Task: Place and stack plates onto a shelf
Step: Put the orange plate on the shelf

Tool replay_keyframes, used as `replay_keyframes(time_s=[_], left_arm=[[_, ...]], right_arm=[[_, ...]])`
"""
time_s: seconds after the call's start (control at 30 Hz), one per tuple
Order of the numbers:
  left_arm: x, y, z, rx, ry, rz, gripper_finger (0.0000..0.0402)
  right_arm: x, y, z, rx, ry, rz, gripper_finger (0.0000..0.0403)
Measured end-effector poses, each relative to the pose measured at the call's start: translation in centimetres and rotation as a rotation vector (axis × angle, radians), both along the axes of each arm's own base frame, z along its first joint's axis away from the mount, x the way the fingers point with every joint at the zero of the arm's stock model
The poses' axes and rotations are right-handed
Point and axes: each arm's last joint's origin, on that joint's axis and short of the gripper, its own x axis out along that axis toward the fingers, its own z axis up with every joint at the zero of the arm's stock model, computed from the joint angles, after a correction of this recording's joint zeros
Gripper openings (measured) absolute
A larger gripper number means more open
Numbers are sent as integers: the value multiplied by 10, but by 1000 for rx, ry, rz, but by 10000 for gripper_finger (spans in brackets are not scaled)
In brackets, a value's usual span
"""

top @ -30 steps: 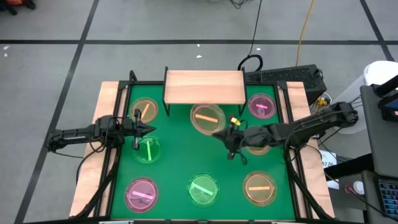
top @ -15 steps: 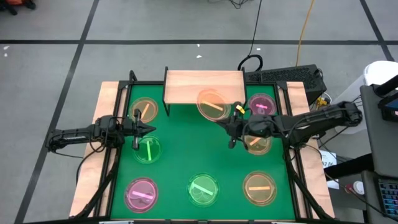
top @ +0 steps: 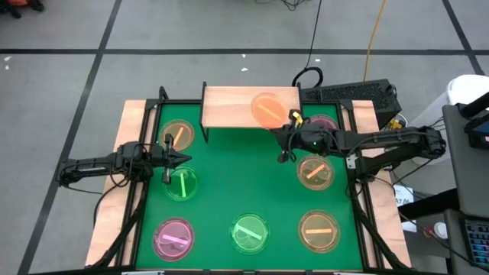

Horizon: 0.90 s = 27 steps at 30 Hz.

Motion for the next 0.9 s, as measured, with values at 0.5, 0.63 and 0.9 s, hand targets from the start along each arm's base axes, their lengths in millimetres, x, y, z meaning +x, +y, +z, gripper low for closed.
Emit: replay_keyframes(time_s=[0.5, 0.63, 0.9], left_arm=[[0, 0, 0, 0, 0, 0, 3], [0, 0, 0, 0, 0, 0, 3], [0, 0, 0, 0, 0, 0, 3]], right_arm=[[-7, -40, -14, 56, 100, -132, 0], [-5, -50, -23, 63, 137, -163, 0], [1, -68, -42, 87, 208, -204, 0]])
